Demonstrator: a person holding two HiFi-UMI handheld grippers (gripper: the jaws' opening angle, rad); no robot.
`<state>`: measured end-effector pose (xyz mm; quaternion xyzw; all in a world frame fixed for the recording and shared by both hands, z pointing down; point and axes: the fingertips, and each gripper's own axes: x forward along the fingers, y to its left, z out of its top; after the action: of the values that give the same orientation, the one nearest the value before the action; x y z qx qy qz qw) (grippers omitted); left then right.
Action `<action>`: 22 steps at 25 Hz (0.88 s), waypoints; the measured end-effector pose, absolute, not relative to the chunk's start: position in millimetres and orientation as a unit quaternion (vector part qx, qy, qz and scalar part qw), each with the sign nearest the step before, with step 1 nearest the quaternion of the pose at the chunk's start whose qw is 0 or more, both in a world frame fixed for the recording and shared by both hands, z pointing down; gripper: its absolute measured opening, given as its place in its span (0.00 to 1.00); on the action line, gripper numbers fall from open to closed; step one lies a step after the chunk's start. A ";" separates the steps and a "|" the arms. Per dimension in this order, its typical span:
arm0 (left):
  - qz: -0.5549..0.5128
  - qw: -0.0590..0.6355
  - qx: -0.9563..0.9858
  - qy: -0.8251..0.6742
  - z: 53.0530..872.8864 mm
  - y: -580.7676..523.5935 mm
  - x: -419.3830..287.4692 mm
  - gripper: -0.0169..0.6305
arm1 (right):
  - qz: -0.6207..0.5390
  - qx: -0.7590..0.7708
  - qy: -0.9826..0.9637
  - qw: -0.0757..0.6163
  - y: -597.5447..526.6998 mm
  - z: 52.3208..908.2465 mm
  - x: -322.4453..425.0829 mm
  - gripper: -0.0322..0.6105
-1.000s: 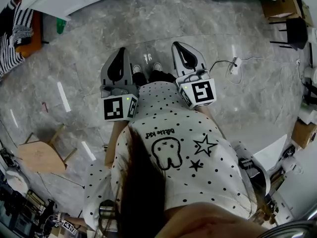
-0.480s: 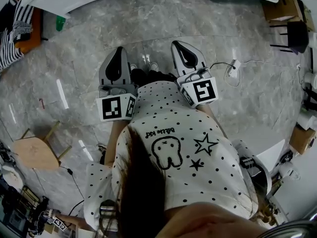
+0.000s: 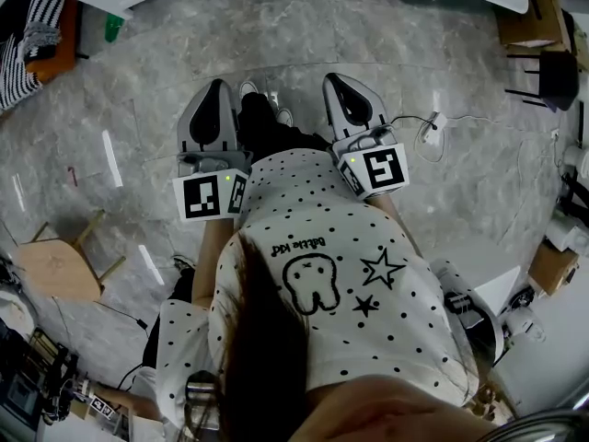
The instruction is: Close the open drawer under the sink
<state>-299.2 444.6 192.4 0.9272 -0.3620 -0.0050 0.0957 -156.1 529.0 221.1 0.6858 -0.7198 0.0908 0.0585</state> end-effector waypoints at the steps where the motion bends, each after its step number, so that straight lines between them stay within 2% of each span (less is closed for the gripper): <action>1: -0.003 0.096 0.927 -0.362 192.3 442.0 -298.5 0.04 | 0.093 0.685 -0.720 0.059 527.6 221.1 -155.6 0.07; 22: 0.010 0.120 0.943 -0.309 186.0 277.0 -255.9 0.04 | 0.104 0.717 -0.686 0.063 371.6 207.0 -125.8 0.07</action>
<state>-255.9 277.0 186.0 0.9435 -0.3088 0.0096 0.1201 -125.8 371.6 207.0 0.7173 -0.6860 0.1041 0.0627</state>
